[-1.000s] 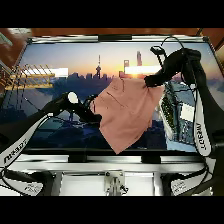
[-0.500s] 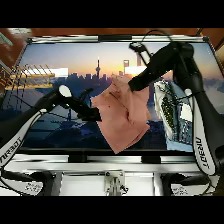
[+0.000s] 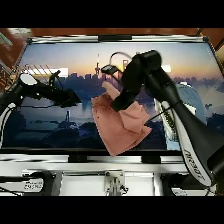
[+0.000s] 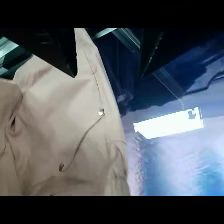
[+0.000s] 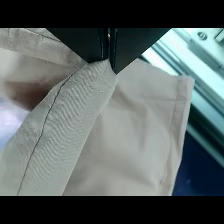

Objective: Fold the shirts.

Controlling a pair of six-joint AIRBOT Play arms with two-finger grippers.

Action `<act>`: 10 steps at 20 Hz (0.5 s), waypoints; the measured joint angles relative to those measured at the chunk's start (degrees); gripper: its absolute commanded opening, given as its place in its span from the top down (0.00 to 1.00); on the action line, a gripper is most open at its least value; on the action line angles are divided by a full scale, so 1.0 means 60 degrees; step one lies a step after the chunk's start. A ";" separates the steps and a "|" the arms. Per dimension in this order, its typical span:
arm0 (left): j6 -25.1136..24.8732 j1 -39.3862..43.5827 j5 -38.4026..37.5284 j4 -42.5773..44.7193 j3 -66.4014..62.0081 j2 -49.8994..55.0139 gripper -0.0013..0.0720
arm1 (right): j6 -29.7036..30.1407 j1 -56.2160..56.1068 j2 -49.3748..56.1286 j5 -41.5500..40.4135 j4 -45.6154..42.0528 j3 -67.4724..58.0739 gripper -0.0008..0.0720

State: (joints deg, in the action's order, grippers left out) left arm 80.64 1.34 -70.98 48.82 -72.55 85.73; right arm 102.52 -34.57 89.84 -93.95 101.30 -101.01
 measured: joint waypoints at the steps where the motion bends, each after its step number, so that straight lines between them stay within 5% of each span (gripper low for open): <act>1: 0.0000 -0.0080 0.0000 0.0000 -0.0004 -0.0022 0.38 | -0.0204 -0.0306 0.0000 -0.0095 -0.0084 0.0102 0.89; 7: 0.0000 -0.0288 0.0164 -0.0007 -0.0011 -0.0080 0.38 | -0.1359 -0.1898 0.0000 0.0113 -0.0259 0.1847 0.88; 8: 0.0000 -0.0291 0.0182 -0.0007 -0.0011 -0.0080 0.38 | -0.1530 -0.2095 0.0000 0.0386 -0.0270 0.2167 0.65; 9: 0.0000 -0.0295 0.0204 -0.0007 -0.0011 -0.0084 0.38 | -0.1712 -0.2266 0.0000 0.0601 -0.0270 0.2448 0.28; 10: 0.0000 -0.0295 0.0233 -0.0007 -0.0011 -0.0087 0.38 | -0.1821 -0.2382 0.0000 0.0794 -0.0244 0.2648 0.18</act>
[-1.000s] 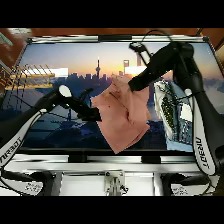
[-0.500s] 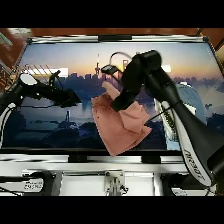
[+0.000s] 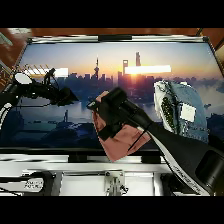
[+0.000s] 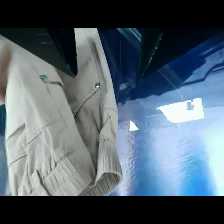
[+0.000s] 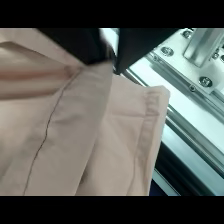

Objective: Fold the shirts.

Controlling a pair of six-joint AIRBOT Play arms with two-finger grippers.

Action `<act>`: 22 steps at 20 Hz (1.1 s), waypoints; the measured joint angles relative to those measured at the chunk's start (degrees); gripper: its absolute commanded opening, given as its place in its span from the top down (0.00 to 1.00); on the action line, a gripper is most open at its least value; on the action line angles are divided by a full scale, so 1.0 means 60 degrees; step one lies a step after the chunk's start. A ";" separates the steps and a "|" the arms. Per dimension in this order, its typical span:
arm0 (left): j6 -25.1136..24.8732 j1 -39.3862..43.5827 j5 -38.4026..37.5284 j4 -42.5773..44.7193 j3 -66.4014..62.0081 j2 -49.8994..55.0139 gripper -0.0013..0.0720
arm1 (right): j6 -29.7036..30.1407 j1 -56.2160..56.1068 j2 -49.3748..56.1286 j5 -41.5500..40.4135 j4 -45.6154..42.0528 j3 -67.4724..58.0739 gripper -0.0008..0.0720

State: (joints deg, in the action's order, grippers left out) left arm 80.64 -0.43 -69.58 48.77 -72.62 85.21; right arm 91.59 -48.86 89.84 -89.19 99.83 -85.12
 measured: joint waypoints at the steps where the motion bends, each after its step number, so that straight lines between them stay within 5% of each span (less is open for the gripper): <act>1: 0.0000 0.0000 0.0007 0.0000 0.0000 0.0000 0.38 | -0.0095 -0.0062 0.0000 0.0226 0.0025 0.0117 0.18; 4: 0.0000 0.0102 0.0127 0.0007 0.0000 0.0004 0.37 | -0.0291 -0.0084 -0.0007 0.0291 0.0109 0.0109 0.18; 7: -0.0004 0.0492 0.0295 -0.0004 0.0000 0.0080 0.19 | -0.0390 0.0102 -0.0149 -0.0160 0.0157 -0.0266 0.18; 19: -0.0004 0.2707 0.2215 -0.0535 0.0000 0.1515 0.20 | -0.0714 0.4473 -0.1351 -0.0798 0.0987 0.0393 0.18; 22: -0.0044 0.2834 0.2364 -0.0670 0.0000 0.1818 0.38 | -0.0692 0.5180 -0.1381 -0.0393 0.1180 0.1523 0.13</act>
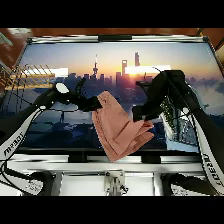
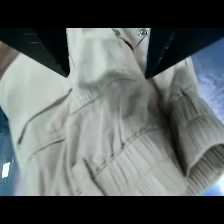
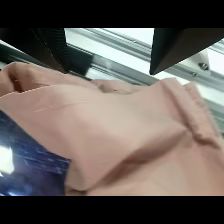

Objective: Fold the shirts.

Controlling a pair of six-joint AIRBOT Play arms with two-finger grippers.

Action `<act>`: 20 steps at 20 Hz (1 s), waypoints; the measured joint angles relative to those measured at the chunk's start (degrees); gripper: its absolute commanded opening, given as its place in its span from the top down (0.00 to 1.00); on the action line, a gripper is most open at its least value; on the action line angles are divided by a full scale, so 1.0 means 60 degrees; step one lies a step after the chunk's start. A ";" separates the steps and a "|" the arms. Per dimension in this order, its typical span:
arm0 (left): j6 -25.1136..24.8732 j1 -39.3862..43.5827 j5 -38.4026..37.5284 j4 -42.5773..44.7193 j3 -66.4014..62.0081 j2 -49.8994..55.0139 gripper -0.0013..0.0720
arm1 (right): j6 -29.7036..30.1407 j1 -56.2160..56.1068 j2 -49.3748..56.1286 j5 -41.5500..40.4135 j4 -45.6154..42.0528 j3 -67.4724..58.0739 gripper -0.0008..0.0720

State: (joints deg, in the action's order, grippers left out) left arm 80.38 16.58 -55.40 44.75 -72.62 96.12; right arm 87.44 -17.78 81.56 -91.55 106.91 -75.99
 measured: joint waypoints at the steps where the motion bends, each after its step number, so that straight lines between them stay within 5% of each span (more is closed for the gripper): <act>1: -0.0007 0.0022 0.0011 -0.0015 0.0000 0.0055 0.40 | 0.0007 0.0222 -0.0011 0.0120 0.0055 0.0342 0.13; 7: -0.0040 0.0069 0.0149 -0.0084 0.0000 0.0178 0.79 | -0.0080 0.1443 0.0015 0.1614 0.0998 0.1610 0.17; 8: -0.0040 0.0080 0.0168 -0.0091 0.0000 0.0186 0.84 | -0.0171 0.1508 0.0073 0.1872 0.1137 0.1694 0.33; 10: -0.0087 0.0080 0.0229 -0.0113 0.0000 0.0186 0.91 | -0.0302 0.1574 0.0208 0.2178 0.1326 0.1789 0.89; 20: -0.0503 -0.0364 0.0211 -0.0117 -0.0463 0.0124 0.91 | -0.1005 0.0882 -0.2269 -0.0346 0.0535 0.2648 0.90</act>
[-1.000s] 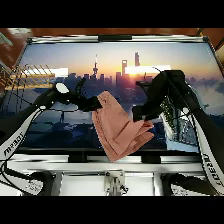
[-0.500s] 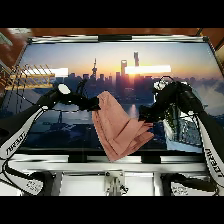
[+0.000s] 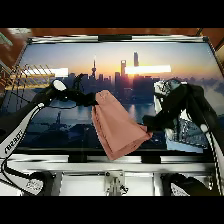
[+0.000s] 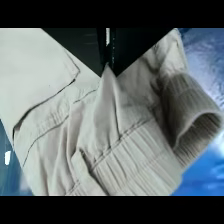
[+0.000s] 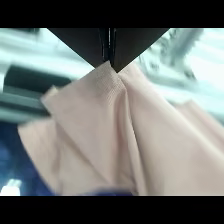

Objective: Fold the shirts.

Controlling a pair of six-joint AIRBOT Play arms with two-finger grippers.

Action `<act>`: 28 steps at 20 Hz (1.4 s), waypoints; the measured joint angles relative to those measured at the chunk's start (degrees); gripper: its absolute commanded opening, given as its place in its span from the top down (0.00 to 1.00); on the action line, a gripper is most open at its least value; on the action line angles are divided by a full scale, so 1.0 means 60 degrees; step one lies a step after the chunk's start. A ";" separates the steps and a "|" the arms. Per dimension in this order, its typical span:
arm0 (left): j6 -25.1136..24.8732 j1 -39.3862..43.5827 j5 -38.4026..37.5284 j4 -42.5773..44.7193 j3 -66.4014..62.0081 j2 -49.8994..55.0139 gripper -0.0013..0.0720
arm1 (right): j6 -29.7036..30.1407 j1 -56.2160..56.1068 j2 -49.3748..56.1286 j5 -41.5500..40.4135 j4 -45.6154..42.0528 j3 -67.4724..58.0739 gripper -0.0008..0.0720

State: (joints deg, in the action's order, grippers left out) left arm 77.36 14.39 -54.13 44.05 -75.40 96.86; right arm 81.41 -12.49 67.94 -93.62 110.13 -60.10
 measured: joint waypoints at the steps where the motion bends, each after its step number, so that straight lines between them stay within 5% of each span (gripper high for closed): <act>1: -0.0004 -0.0018 -0.0047 -0.0007 -0.0098 0.0000 0.91 | -0.0229 -0.0313 -0.0295 0.0007 -0.0033 0.0372 0.89; 7: -0.0142 -0.0062 -0.0503 0.0055 -0.0313 0.0015 0.91 | -0.1683 -0.1927 -0.0925 0.1723 -0.0259 0.2091 0.89; 8: -0.0186 -0.0069 -0.0729 0.0131 -0.0328 0.0015 0.91 | -0.1876 -0.2044 -0.0954 0.1883 -0.0390 0.2200 0.82; 10: -0.0219 -0.0069 -0.1253 0.0463 -0.0339 0.0015 0.85 | -0.2229 -0.2189 -0.0994 0.2055 -0.0718 0.2346 0.21; 11: -0.0226 -0.0069 -0.1526 0.0663 -0.0342 0.0015 0.69 | -0.2302 -0.2233 -0.1005 0.2062 -0.0933 0.2390 0.20; 12: -0.0233 -0.0069 -0.1851 0.0849 -0.0346 0.0015 0.38 | -0.2382 -0.2262 -0.1013 0.2116 -0.1122 0.2415 0.20; 13: -0.0233 -0.0069 -0.2146 0.0980 -0.0346 0.0015 0.22 | -0.2415 -0.2280 -0.1024 0.2095 -0.1322 0.2433 0.20; 15: -0.0244 -0.0069 -0.2667 0.1166 -0.0346 0.0011 0.23 | -0.2463 -0.2255 -0.1104 0.1934 -0.1508 0.2466 0.09; 22: -0.0448 -0.0120 -0.3413 0.1395 -0.0474 -0.0200 0.22 | -0.2918 -0.1104 -0.2852 0.1785 -0.0954 0.3009 0.09; 28: -0.0685 -0.0922 -0.3370 0.1413 -0.1490 -0.0266 0.22 | -0.3708 -0.0699 -0.4433 0.3931 0.1854 0.5770 0.07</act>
State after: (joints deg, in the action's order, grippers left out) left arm 73.25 8.86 -74.35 52.53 -84.33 95.26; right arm 59.16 -16.69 41.34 -70.04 121.25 -25.47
